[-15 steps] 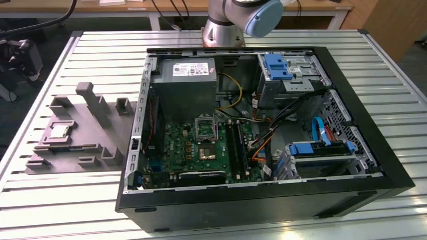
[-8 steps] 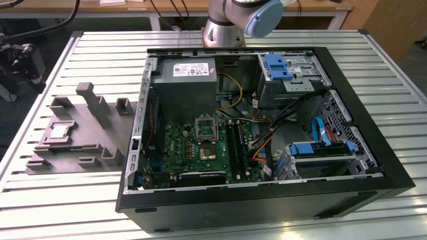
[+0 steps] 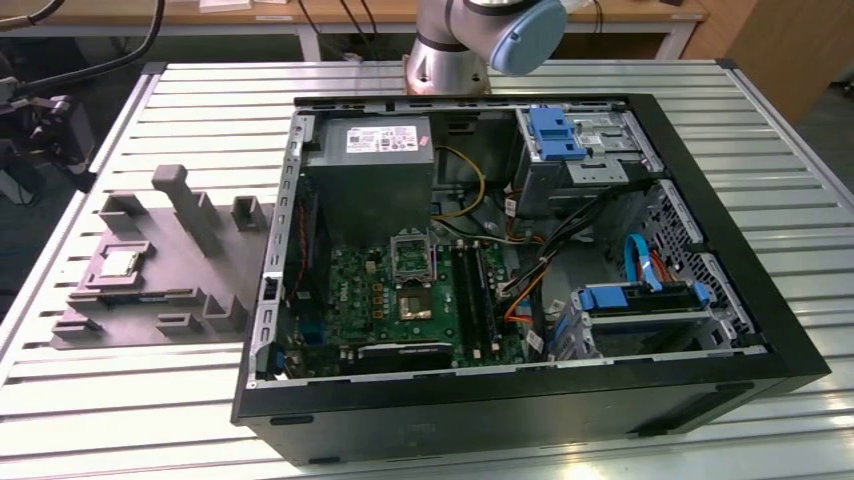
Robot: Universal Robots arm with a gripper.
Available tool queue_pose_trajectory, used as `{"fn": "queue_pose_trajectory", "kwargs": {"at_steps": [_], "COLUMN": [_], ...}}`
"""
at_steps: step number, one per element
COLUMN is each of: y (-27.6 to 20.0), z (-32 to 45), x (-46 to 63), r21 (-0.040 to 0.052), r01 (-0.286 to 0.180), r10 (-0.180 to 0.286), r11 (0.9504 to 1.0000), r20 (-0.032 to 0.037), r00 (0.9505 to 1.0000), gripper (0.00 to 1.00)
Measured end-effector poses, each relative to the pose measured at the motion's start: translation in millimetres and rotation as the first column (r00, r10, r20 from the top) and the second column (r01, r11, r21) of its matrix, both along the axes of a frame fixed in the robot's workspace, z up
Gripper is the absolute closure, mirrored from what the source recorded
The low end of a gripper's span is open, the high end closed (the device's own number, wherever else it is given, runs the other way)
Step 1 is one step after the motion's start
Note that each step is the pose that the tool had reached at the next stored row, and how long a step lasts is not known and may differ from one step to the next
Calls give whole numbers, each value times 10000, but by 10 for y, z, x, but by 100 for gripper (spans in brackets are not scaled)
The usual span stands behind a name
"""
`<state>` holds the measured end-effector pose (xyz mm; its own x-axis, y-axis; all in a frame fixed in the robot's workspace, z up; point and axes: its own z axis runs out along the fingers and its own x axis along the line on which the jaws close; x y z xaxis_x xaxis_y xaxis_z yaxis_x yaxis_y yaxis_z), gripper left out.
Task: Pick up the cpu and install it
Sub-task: 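Pick up the cpu and move it towards the insertion slot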
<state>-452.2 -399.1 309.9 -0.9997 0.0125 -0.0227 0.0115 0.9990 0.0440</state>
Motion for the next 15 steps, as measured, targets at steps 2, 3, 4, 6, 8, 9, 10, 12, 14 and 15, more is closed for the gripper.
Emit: {"fn": "queue_pose_trajectory", "kwargs": {"at_steps": [2,3,4,6,8,9,10,12,14,15], "y": [-2,-3,-3,-5,-7,-12,-16,-25,-30,-33], "z": [-28,-35,-39,-49,-70,-82,-96,-129,-162,-179], "x": [0,0,0,1,0,0,0,0,-1,-1], "r21": [1,-1,-17,-76,-86,-85,-85,-85,-85,-85], "r01": [0,-1,0,-2,-1,-1,-1,-1,0,0], "r10": [0,1,0,1,0,0,0,0,-1,-1], "r11": [10000,10000,10000,10000,10000,10000,10000,10000,10000,10000], "r20": [-23,-45,-75,-128,-145,-146,-148,-150,-150,-150], "r00": [10000,10000,10000,9999,9999,9999,9999,9999,9999,9999], "gripper": [45,45,45,45,45,45,45,45,45,45]}}
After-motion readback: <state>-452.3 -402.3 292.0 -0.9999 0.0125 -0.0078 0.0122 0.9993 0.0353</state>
